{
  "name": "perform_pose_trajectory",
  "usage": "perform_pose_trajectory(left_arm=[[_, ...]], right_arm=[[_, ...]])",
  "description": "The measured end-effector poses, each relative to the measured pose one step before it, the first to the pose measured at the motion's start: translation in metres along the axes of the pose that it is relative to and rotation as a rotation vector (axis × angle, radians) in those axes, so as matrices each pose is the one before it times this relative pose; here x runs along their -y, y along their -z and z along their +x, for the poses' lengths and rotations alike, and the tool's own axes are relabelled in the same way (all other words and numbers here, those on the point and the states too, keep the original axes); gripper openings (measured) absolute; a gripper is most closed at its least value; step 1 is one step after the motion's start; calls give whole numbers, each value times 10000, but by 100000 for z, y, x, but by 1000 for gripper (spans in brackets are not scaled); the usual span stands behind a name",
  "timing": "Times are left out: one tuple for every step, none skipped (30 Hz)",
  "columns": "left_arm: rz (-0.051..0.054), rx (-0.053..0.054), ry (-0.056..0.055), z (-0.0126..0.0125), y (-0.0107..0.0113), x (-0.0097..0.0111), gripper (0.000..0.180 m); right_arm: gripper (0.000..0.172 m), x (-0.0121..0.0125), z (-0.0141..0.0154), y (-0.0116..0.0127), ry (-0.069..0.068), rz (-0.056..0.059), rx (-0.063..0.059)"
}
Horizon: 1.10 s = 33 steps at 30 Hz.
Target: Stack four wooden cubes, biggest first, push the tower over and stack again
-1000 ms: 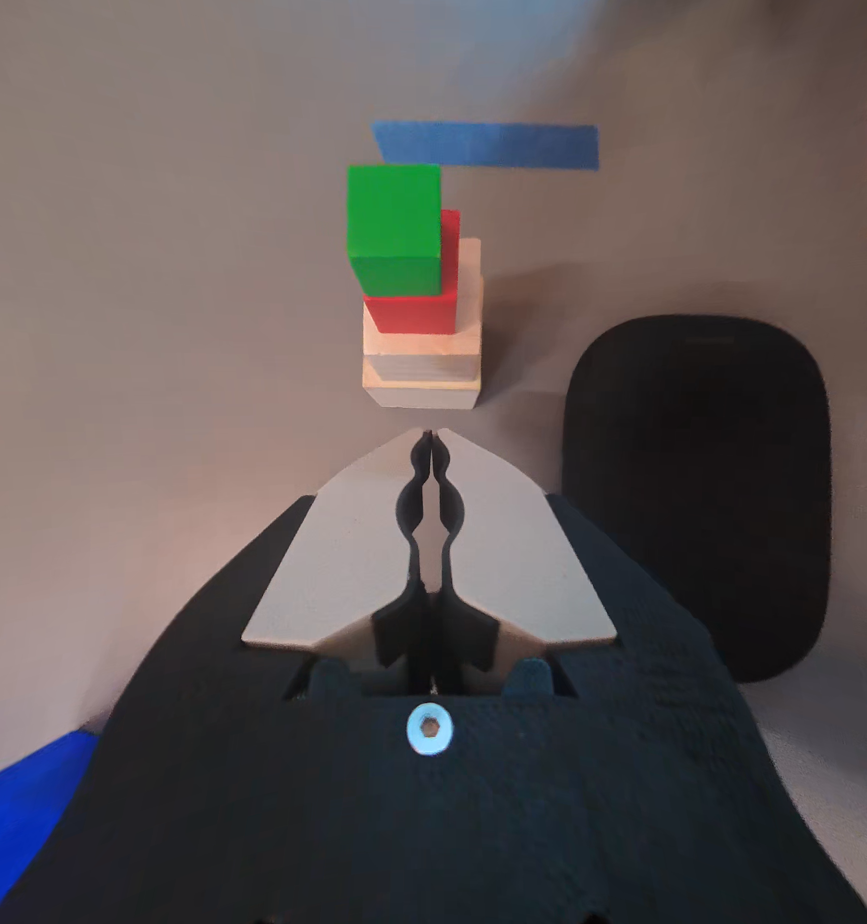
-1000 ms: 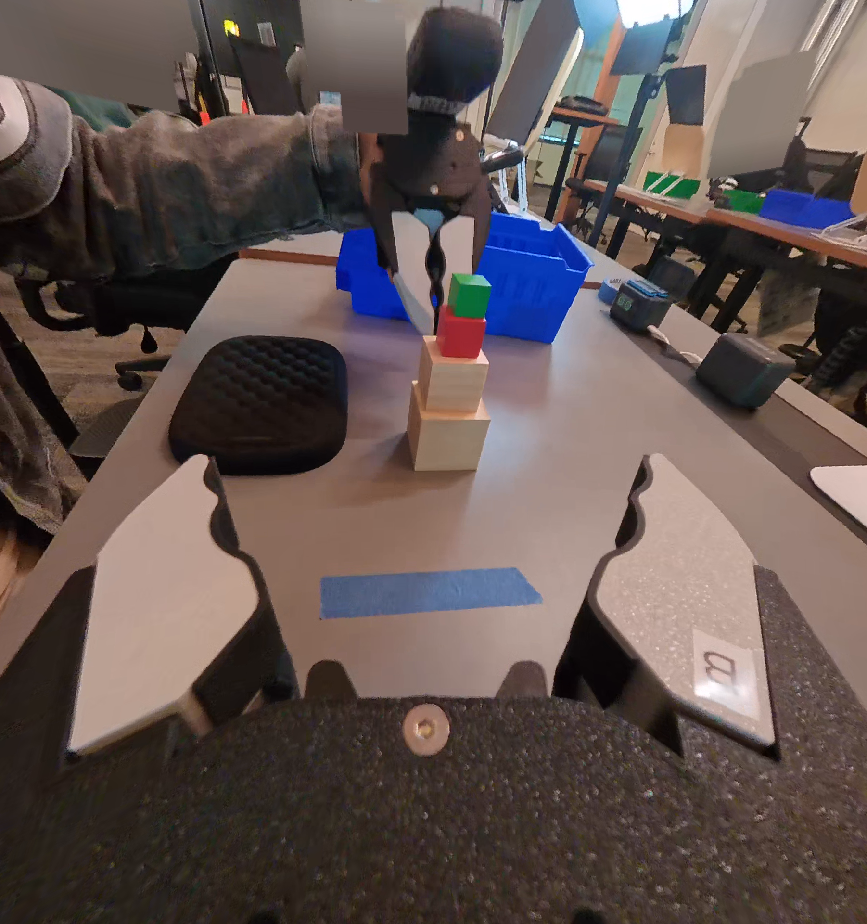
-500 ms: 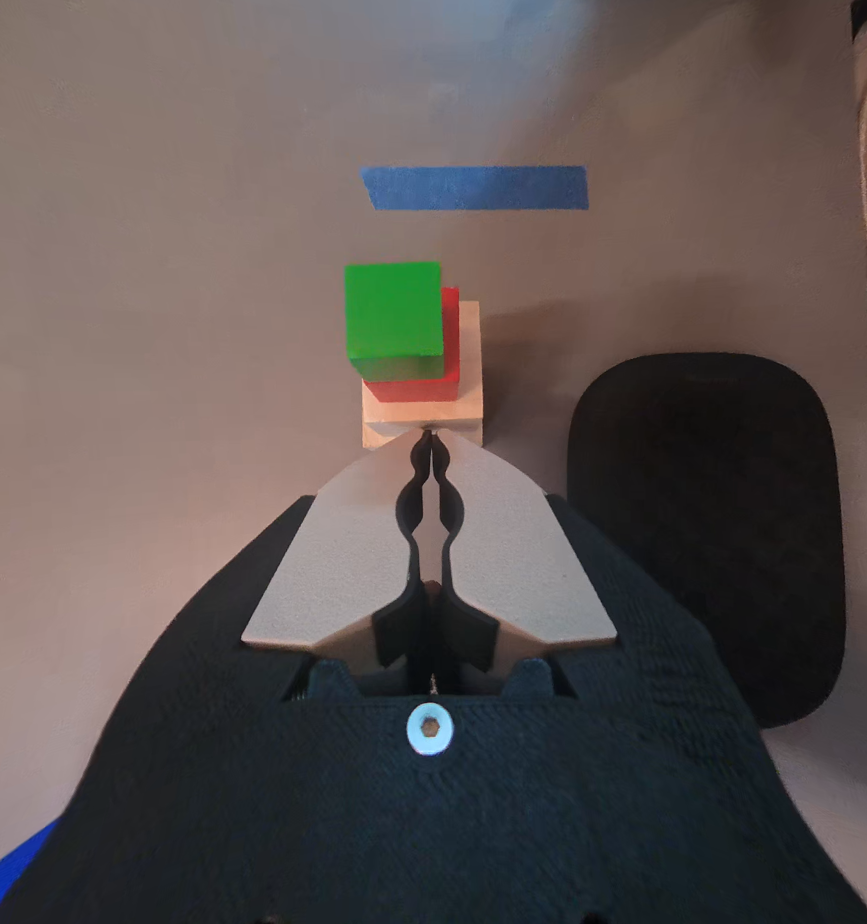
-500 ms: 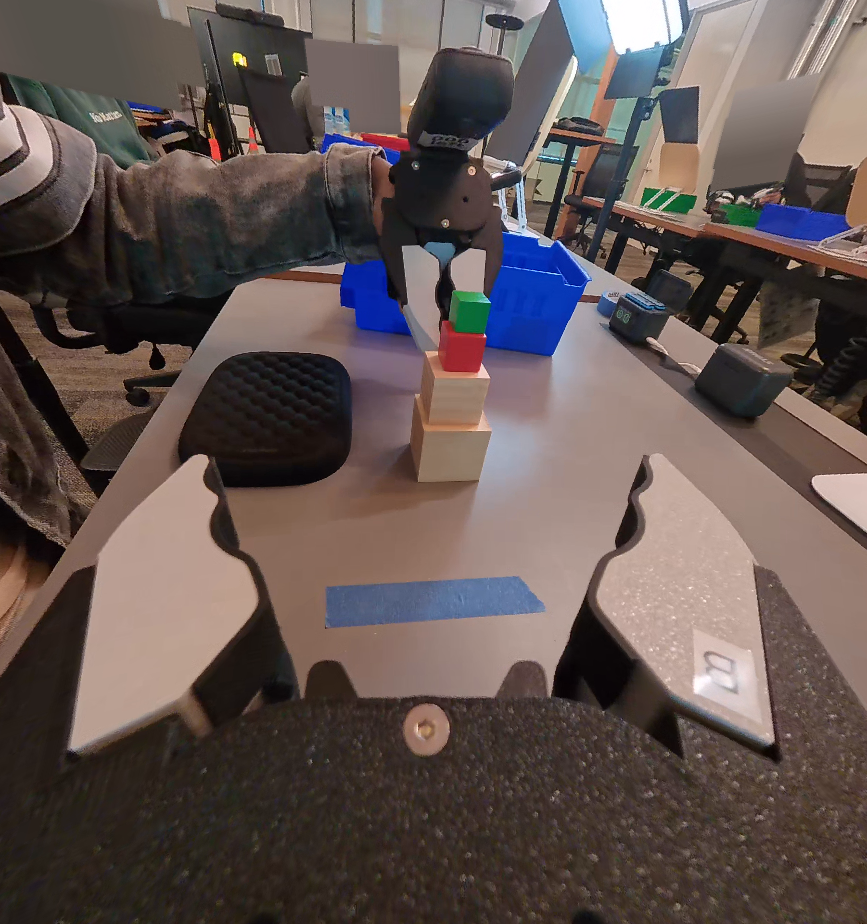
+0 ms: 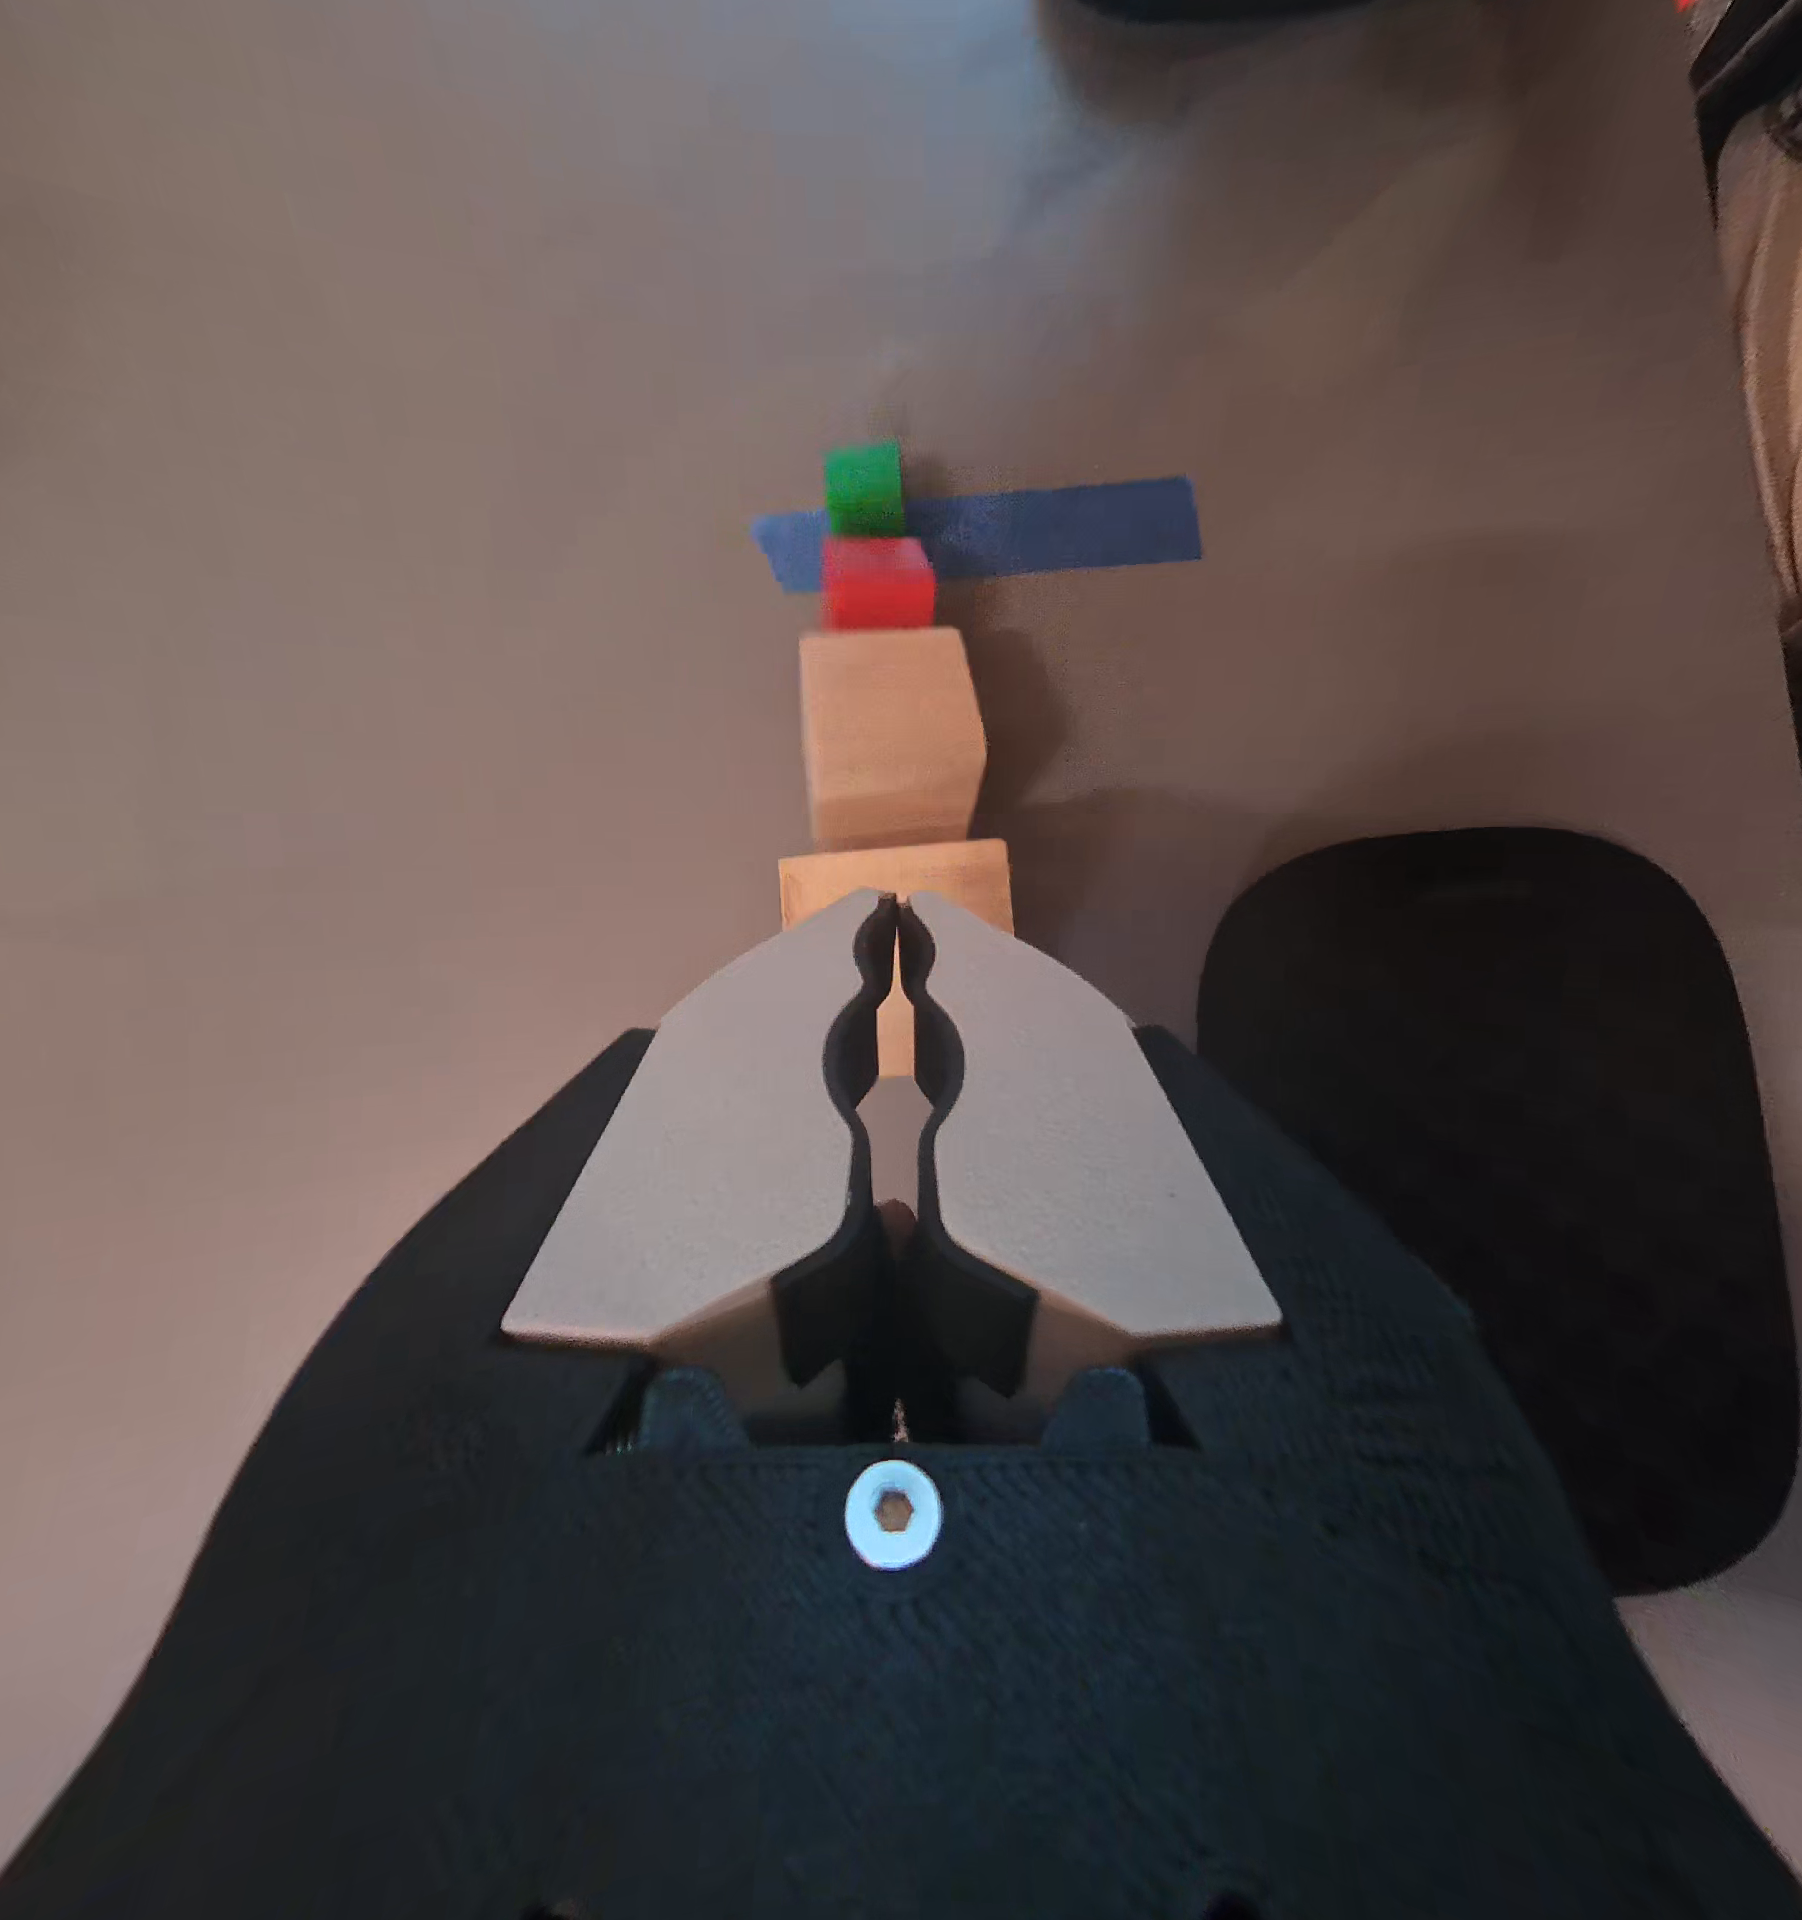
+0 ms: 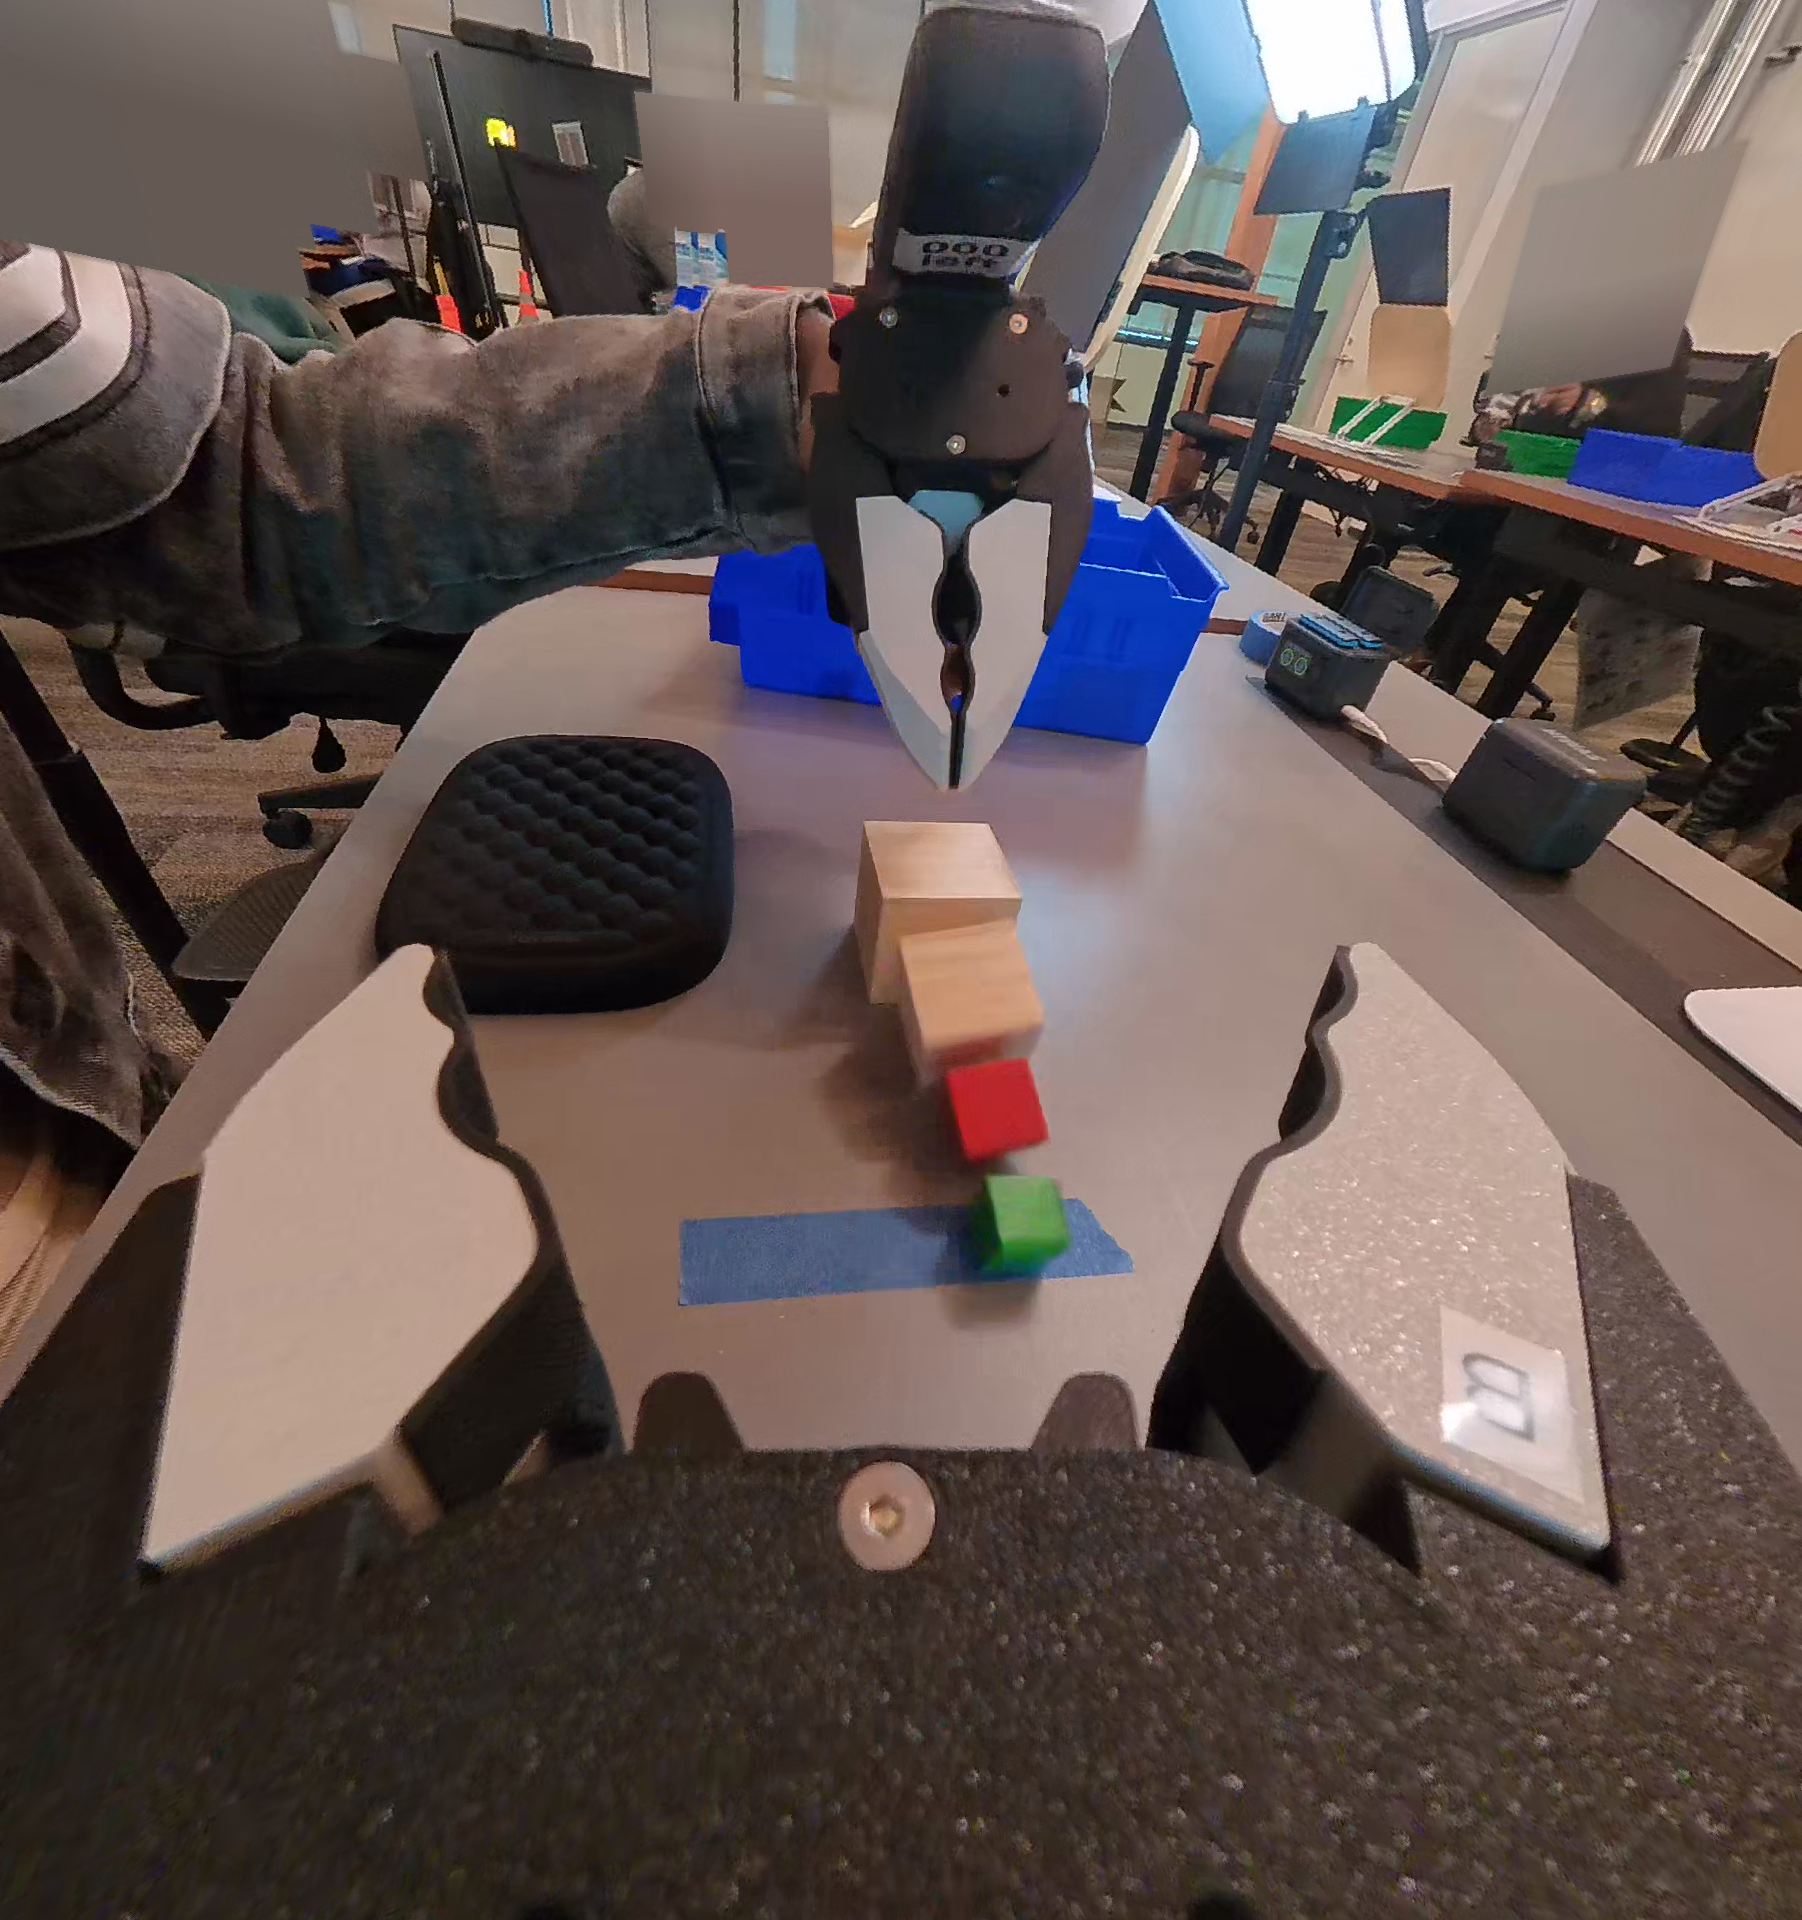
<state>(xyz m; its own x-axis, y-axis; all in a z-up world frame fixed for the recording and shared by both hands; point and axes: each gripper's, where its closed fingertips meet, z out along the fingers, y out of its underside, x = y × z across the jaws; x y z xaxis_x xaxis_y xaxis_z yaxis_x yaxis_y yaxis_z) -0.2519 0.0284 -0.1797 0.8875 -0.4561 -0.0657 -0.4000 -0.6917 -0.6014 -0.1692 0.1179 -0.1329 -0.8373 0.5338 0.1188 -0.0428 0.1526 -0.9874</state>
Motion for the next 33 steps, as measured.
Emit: perform_pose_trajectory(left_arm=[[-54, -10, 75, 61, 112, -217, 1], [-85, 11, 81, 53, 99, -260, 4], [-161, 51, 86, 36, 47, -364, 15], [-212, 98, 115, -8, -37, -382, 33], [-176, 37, 220, 117, -178, -240, 63], [-156, 58, 381, 97, -330, -81, 98], [-365, 119, 361, -12, -403, -258, 114], [-473, -55, 90, 194, -437, -386, 115], [-473, 31, -114, 105, -530, -383, 115], [-417, 235, -242, -209, -544, -286, 114], [-356, 354, -191, -427, -542, -193, 111], [-327, 169, -94, -250, -524, -167, 109], [-251, 71, -22, -152, -455, -84, 104], [-189, 48, -14, -147, -369, -36, 101], [-167, -99, -24, 59, -291, -49, 98], [-174, -183, -13, 173, -236, -60, 96], [-174, -134, 8, 112, -189, -65, 95], [-184, -114, 35, 79, -180, -71, 93], [-210, -141, 31, 132, -150, -75, 92], [-220, -105, 22, 110, -124, -87, 91], [-207, -22, 14, -19, -111, -56, 90], [-191, -50, -16, 35, -144, -50, 89], [-175, -60, -44, 32, -220, -43, 87], [-209, -24, -55, -45, -327, -139, 84], [-240, -19, -67, -70, -446, -230, 81], [-150, -277, -90, 287, -382, -150, 76], [301, -139, 208, 67, -9, 426, 72], [267, 34, 111, -115, -19, 280, 72], [62, -3, -63, 49, 33, -81, 72], [32, -19, -158, 163, 89, -245, 71], [212, 54, 4, 111, 206, -99, 72], [502, 12, 249, 103, 406, 217, 71], [799, -62, 457, 127, 652, 552, 72]], right_arm=[[147, -5, 2, 1, 12, -6, -5], [147, -6, -20, -6, 13, -7, 8], [147, -10, -37, -10, 0, -3, 13], [147, -8, -18, -15, -5, 0, 12], [147, -9, -39, -11, 3, -2, 16], [147, -12, -45, -16, 10, -6, 20], [147, -24, -10, -15, 13, -6, 5], [147, -29, -1, -18, 3, -9, -1], [147, -35, -12, -20, -9, -13, 7], [147, -14, -17, -12, -6, -4, 11], [147, 3, -7, -8, -2, 10, 3], [147, 7, -14, 3, -1, 14, 7], [147, 13, -2, 6, 3, 11, 1], [147, 14, 7, 6, 4, 12, -6], [147, 3, 19, 14, -4, 14, -6], [147, -3, 13, 5, -15, 8, -5], [147, -12, -8, 2, -15, 0, 8], [147, -8, -10, -2, -2, 1, 6], [147, -6, -6, -4, 6, -6, 4], [147, -23, -32, -17, 6, -14, 15], [147, -20, -25, -5, 4, -11, 6], [147, -10, -15, -10, 4, -10, 5], [147, -26, -27, -2, 7, -15, 9], [147, -12, -36, -5, 14, -14, 10], [147, -2, -29, -3, 14, -5, 9], [147, 9, -17, -1, 13, 5, 3], [147, -3, 5, 21, 6, 7, -7], [147, -6, 26, 12, -8, -1, -10], [147, -8, 28, 21, -11, -2, -9], [147, 13, 29, 30, -8, 7, -10], [147, 15, 20, 33, 0, 16, -12], [147, 40, 34, 38, 10, 19, -22], [147, 75, 45, 16, 24, 36, -37]])
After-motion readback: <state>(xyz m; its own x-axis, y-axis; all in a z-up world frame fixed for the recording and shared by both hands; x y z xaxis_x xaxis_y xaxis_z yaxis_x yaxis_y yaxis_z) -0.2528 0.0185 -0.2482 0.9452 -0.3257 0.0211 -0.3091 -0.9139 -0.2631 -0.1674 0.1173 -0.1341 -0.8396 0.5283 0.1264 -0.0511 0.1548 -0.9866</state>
